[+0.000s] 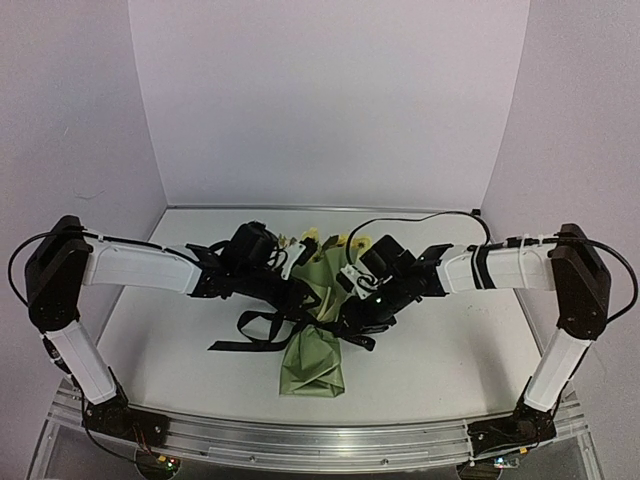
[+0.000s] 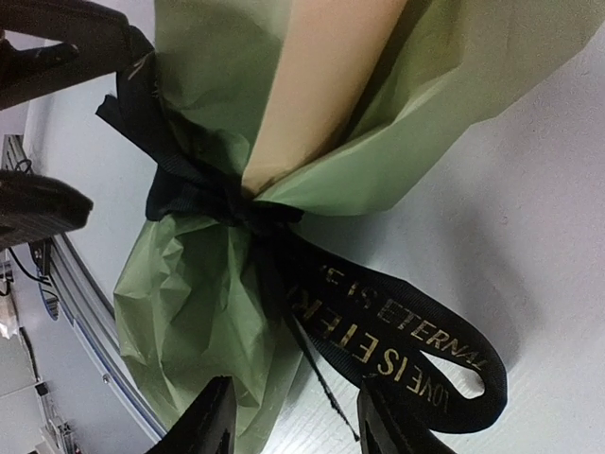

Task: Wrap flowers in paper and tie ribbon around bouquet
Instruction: Flatten the half-tied ribbon on the folded bouquet, then adjust the ribbon on the folded bouquet.

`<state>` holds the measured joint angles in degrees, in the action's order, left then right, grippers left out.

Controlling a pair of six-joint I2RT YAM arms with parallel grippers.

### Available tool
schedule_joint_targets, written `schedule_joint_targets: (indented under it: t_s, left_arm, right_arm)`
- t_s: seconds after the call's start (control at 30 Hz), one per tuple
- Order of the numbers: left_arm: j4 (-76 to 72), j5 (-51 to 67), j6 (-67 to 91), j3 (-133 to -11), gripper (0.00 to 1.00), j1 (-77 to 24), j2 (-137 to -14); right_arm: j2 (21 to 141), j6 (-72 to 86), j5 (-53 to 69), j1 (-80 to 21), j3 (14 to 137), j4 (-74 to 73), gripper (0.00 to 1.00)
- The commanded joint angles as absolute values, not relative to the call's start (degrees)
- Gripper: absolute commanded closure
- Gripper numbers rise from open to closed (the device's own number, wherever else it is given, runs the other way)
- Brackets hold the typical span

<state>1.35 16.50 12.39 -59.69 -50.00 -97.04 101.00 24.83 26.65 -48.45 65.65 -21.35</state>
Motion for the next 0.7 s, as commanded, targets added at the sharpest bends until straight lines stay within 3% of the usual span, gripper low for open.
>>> schedule_joint_targets:
  t_s: [0.0,0.17,0.3,0.43,0.67]
  left_arm:
    - [-0.36,19.94,9.46,-64.43,0.61,-50.34,-99.94]
    - [2.06,23.09,8.16,-66.43,0.72,-50.65,-102.79]
    - [2.77,23.84,7.71,-66.61,0.77,-51.64,-104.0]
    - [3.42,24.29,7.73,-65.85,0.88,-52.37,-104.71]
    - [6.11,19.9,7.01,-64.88,0.97,-53.0,-106.2]
  right_arm:
    - [102.48,26.62,26.49,-48.35,67.18,-17.43,0.6]
    - [102.78,27.54,25.37,-48.28,66.92,-16.05,0.78]
    - [102.42,28.03,25.04,-48.29,66.65,-15.48,0.99]
    - [101.87,28.7,24.29,-48.29,66.41,-15.53,1.0]
    - [100.19,30.31,21.55,-48.36,65.08,-15.52,1.0]
